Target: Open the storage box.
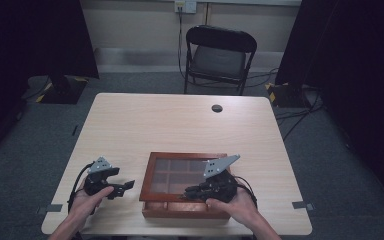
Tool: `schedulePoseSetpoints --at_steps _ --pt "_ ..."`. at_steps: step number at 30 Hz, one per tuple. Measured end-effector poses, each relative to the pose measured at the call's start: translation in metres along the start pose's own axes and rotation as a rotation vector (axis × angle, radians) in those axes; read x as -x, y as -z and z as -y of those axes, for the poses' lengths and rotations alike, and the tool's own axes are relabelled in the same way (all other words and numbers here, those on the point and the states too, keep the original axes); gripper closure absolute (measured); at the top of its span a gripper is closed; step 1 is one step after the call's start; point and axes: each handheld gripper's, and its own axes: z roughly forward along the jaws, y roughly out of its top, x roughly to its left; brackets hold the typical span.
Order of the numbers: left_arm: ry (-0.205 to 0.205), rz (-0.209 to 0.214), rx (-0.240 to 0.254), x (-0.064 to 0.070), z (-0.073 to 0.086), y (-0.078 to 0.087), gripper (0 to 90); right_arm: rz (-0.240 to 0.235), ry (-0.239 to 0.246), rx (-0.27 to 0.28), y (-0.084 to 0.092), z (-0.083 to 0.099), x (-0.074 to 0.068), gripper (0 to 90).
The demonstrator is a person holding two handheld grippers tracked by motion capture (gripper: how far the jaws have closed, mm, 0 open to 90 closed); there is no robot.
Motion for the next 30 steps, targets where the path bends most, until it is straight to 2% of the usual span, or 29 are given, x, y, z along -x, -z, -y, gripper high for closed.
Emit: schedulePoseSetpoints --at_steps 2,5,9,14,15,17,19,21,22,23,25,26,27,30 --pt "0.012 0.015 0.009 0.002 0.000 0.001 16.8 0.004 -0.005 0.002 0.000 -0.002 0.000 82.5" --pt "-0.010 0.020 0.026 0.007 -0.003 0.002 16.8 -0.001 -0.014 -0.003 0.000 -0.005 0.002 82.5" --pt "-0.015 0.035 0.047 0.013 -0.005 0.003 16.7 -0.006 -0.017 -0.006 0.001 -0.008 0.003 82.5" --pt "-0.035 0.050 0.046 0.018 -0.010 0.002 16.7 -0.009 -0.014 -0.007 0.004 -0.012 0.005 82.6" --pt "-0.033 0.069 0.043 0.019 -0.012 0.002 16.6 -0.008 -0.009 -0.007 0.004 -0.013 0.005 82.6" --pt "-0.063 0.078 0.028 0.020 -0.017 0.001 16.6 -0.007 -0.011 -0.008 0.006 -0.016 0.005 82.6" --pt "-0.073 0.070 0.041 0.022 -0.021 0.000 16.7 -0.004 -0.009 -0.007 0.007 -0.018 0.006 82.6" --pt "-0.090 0.086 0.045 0.025 -0.025 -0.002 16.6 -0.006 -0.004 -0.004 0.008 -0.020 0.007 82.6" --pt "-0.090 0.086 0.045 0.025 -0.025 -0.002 16.6 -0.006 -0.004 -0.004 0.008 -0.020 0.007 82.6" --pt "-0.070 0.096 0.056 0.027 -0.026 -0.003 16.6 -0.005 -0.007 -0.006 0.009 -0.020 0.007 82.6" --pt "-0.066 0.099 0.066 0.029 -0.027 -0.005 16.6 -0.006 -0.005 -0.006 0.010 -0.021 0.007 82.6" --pt "-0.067 0.085 0.077 0.030 -0.027 -0.006 16.6 -0.004 -0.002 -0.004 0.010 -0.021 0.007 82.6" --pt "-0.070 0.080 0.067 0.031 -0.027 -0.010 16.6 -0.005 -0.004 -0.004 0.011 -0.021 0.007 82.6" --pt "-0.061 0.104 0.081 0.032 -0.029 -0.012 16.6 0.002 -0.001 -0.003 0.011 -0.021 0.006 82.6"
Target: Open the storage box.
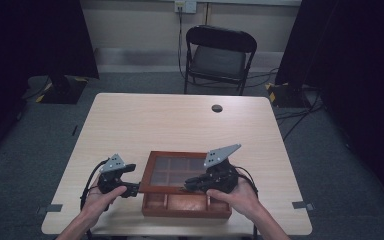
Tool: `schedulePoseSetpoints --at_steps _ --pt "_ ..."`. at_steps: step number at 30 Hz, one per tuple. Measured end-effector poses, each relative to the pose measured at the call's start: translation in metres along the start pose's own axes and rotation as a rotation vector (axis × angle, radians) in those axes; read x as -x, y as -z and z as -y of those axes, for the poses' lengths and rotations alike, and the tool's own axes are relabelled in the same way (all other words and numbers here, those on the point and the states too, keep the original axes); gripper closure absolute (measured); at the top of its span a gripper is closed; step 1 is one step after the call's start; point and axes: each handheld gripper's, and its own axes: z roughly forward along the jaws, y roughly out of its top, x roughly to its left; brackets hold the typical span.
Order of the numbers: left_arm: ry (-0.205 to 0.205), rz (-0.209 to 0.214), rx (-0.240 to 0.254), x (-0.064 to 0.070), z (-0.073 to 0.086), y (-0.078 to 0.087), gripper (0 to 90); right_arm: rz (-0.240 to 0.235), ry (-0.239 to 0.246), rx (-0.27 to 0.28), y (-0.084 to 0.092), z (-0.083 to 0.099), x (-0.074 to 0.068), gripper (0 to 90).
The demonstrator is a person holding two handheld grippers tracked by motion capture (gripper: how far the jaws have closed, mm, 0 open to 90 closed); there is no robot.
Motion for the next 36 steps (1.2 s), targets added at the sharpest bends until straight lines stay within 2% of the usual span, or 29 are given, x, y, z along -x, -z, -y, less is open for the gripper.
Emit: schedulePoseSetpoints --at_steps 3,6,7,11,12,13,14,15,16,17,18,21,22,25,28,32,33,36 --pt "-0.021 0.000 0.012 0.002 -0.002 0.000 16.6 0.000 0.002 -0.005 -0.001 0.001 -0.001 82.6" --pt "-0.025 0.006 0.016 0.002 -0.003 0.000 16.2 0.001 0.008 0.000 -0.001 0.002 -0.001 82.5" --pt "-0.047 0.005 0.012 0.001 -0.005 0.001 16.5 0.010 0.013 0.006 0.001 0.002 -0.002 82.5" --pt "-0.067 -0.004 0.013 0.003 -0.008 0.001 17.1 0.009 0.010 0.017 0.002 0.002 -0.001 81.4" --pt "-0.074 -0.004 0.014 0.003 -0.009 0.001 17.2 0.026 -0.007 0.044 0.006 0.002 0.000 74.4" --pt "-0.059 0.004 0.026 0.003 -0.009 0.001 17.2 0.030 -0.011 0.059 0.009 0.002 0.001 70.2" --pt "-0.059 0.004 0.026 0.003 -0.009 0.001 17.2 0.030 -0.011 0.059 0.009 0.002 0.001 70.2" --pt "-0.062 0.005 0.019 0.003 -0.009 0.001 17.1 0.047 -0.024 0.088 0.016 0.004 0.001 65.3" --pt "-0.062 0.005 0.019 0.003 -0.009 0.001 17.1 0.047 -0.024 0.088 0.016 0.004 0.001 65.3" --pt "-0.065 0.005 0.016 0.003 -0.009 0.001 17.2 0.069 -0.030 0.093 0.022 0.007 0.002 55.9" --pt "-0.065 0.005 0.016 0.003 -0.009 0.001 17.2 0.069 -0.030 0.093 0.022 0.007 0.002 55.9" --pt "-0.056 0.006 0.017 0.003 -0.009 0.001 17.3 0.106 -0.022 0.113 0.031 0.016 0.002 45.8" --pt "-0.056 0.006 0.017 0.003 -0.009 0.001 17.4 0.106 -0.022 0.113 0.031 0.016 0.002 45.8" --pt "-0.056 0.011 0.024 0.003 -0.012 0.002 17.8 0.126 -0.036 0.120 0.037 0.027 0.003 38.1" --pt "-0.055 0.023 0.029 0.005 -0.015 0.001 20.0 0.129 -0.040 0.119 0.038 0.033 0.005 36.3" --pt "-0.058 0.032 0.041 0.008 -0.018 -0.001 19.8 0.141 -0.051 0.146 0.043 0.042 0.007 32.5" --pt "-0.044 0.039 0.047 0.008 -0.018 -0.002 19.8 0.153 -0.053 0.153 0.046 0.046 0.008 31.2" --pt "-0.042 0.033 0.047 0.007 -0.020 -0.001 19.5 0.162 -0.056 0.156 0.049 0.048 0.009 30.5"
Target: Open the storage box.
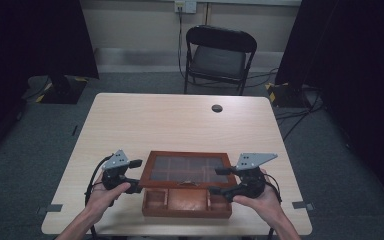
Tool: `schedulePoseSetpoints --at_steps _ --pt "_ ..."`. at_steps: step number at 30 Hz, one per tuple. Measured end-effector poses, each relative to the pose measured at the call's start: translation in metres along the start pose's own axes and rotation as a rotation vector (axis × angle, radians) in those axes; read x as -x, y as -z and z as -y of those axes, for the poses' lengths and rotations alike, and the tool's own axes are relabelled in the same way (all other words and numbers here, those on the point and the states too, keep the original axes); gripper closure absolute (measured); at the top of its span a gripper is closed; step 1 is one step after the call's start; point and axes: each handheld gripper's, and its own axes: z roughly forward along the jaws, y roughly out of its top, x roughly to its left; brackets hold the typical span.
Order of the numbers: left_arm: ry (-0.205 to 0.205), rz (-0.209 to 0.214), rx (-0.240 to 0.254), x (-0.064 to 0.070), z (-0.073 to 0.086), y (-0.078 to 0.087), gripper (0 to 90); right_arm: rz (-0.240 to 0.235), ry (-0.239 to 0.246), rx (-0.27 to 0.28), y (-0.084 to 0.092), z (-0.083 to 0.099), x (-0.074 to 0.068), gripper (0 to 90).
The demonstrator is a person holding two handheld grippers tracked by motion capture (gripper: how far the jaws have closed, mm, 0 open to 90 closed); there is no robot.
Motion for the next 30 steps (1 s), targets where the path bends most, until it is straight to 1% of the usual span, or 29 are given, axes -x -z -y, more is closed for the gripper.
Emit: schedulePoseSetpoints --at_steps 1,2,3,5,7,8,11,12,13,14,15,17,19,20,21,24,25,26,27,29,30 --pt "0.010 0.000 0.005 0.000 -0.002 0.000 19.7 0.032 0.004 -0.012 0.002 0.001 0.000 30.0" --pt "0.009 0.002 0.004 -0.001 -0.003 0.001 20.1 0.037 0.003 -0.017 0.002 0.002 0.000 30.0" --pt "0.016 0.009 0.009 -0.001 -0.004 0.000 20.7 0.033 -0.005 -0.015 0.003 0.003 0.001 29.6" --pt "0.022 0.014 0.007 -0.002 -0.006 0.001 22.3 0.039 -0.007 -0.013 0.004 0.004 0.002 29.0" --pt "0.023 0.013 0.006 -0.002 -0.007 0.001 22.3 0.040 -0.010 -0.009 0.004 0.006 0.005 27.9" --pt "0.014 0.015 -0.005 -0.003 -0.010 0.001 22.3 0.038 -0.010 -0.003 0.005 0.007 0.005 28.0" --pt "0.015 0.020 -0.007 -0.004 -0.011 0.000 21.9 0.039 -0.008 0.003 0.006 0.007 0.006 28.2" --pt "0.025 0.022 -0.006 -0.004 -0.011 0.000 21.9 0.039 -0.008 0.003 0.006 0.007 0.006 28.2" --pt "0.031 0.038 -0.013 -0.005 -0.011 0.000 22.3 0.045 0.000 0.005 0.006 0.007 0.006 27.4" --pt "0.027 0.039 -0.016 -0.005 -0.012 0.000 22.8 0.049 -0.002 0.005 0.007 0.007 0.006 26.9" --pt "0.031 0.043 -0.009 -0.005 -0.012 0.000 23.3 0.052 -0.001 0.005 0.008 0.007 0.006 26.2" --pt "0.032 0.047 -0.007 -0.005 -0.012 0.000 24.8 0.053 0.000 0.014 0.009 0.008 0.007 25.8" --pt "0.034 0.046 -0.001 -0.005 -0.013 0.000 25.4 0.063 0.000 0.019 0.010 0.008 0.008 23.4" --pt "0.034 0.046 -0.001 -0.005 -0.013 0.000 26.0 0.063 0.000 0.019 0.010 0.008 0.008 23.4" --pt "0.035 0.047 0.000 -0.005 -0.013 0.000 26.2 0.070 -0.011 0.021 0.011 0.008 0.009 21.9" --pt "0.034 0.048 -0.003 -0.006 -0.013 0.001 26.3 0.077 -0.008 0.020 0.013 0.008 0.009 20.7" --pt "0.035 0.046 0.000 -0.006 -0.013 0.001 26.3 0.095 -0.003 0.018 0.013 0.009 0.010 20.2" --pt "0.038 0.047 0.003 -0.006 -0.014 0.001 26.3 0.095 -0.003 0.018 0.013 0.009 0.010 20.2" --pt "0.043 0.044 0.008 -0.006 -0.015 0.000 26.3 0.123 -0.008 0.011 0.014 0.010 0.011 19.6" --pt "0.043 0.039 0.008 -0.005 -0.016 -0.001 26.3 0.139 -0.007 0.022 0.015 0.010 0.013 21.2" --pt "0.040 0.032 0.011 -0.005 -0.018 -0.001 26.3 0.139 -0.007 0.022 0.015 0.010 0.013 21.2"
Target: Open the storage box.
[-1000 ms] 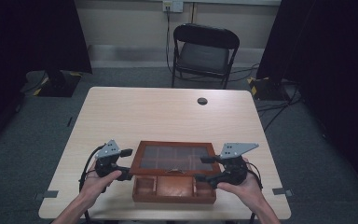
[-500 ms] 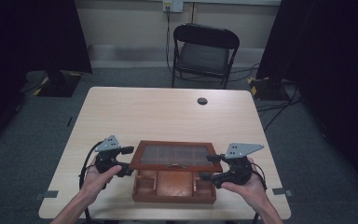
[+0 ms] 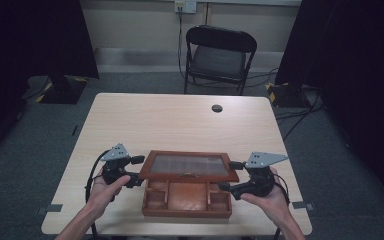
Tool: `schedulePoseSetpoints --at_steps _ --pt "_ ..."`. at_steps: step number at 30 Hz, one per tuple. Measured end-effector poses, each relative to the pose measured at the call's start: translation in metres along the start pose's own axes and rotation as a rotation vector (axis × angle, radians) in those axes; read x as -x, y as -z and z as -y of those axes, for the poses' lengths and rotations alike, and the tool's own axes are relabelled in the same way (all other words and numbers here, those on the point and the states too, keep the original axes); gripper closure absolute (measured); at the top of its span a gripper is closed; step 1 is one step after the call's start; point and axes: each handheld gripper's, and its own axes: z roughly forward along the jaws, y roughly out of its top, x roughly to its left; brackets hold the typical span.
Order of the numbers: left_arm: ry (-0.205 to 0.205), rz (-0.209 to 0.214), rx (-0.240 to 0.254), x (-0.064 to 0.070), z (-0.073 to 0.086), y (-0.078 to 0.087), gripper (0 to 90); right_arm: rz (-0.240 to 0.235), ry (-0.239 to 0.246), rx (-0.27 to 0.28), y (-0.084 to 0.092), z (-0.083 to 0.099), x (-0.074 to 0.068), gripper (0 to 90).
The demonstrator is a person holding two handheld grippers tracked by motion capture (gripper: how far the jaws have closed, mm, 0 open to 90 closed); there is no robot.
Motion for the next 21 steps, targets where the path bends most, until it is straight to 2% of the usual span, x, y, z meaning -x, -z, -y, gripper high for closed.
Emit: schedulePoseSetpoints --at_steps 9,12,21 --pt "-0.009 0.001 0.016 -0.001 -0.012 -0.002 27.4 0.015 -0.048 0.041 0.002 -0.002 0.015 25.2" --pt "-0.016 -0.001 0.010 -0.001 -0.015 -0.001 27.7 0.017 -0.045 0.046 0.002 -0.003 0.017 27.0" --pt "0.000 0.014 0.004 -0.003 -0.019 -0.002 28.6 0.010 -0.047 0.069 0.001 -0.006 0.019 31.4"
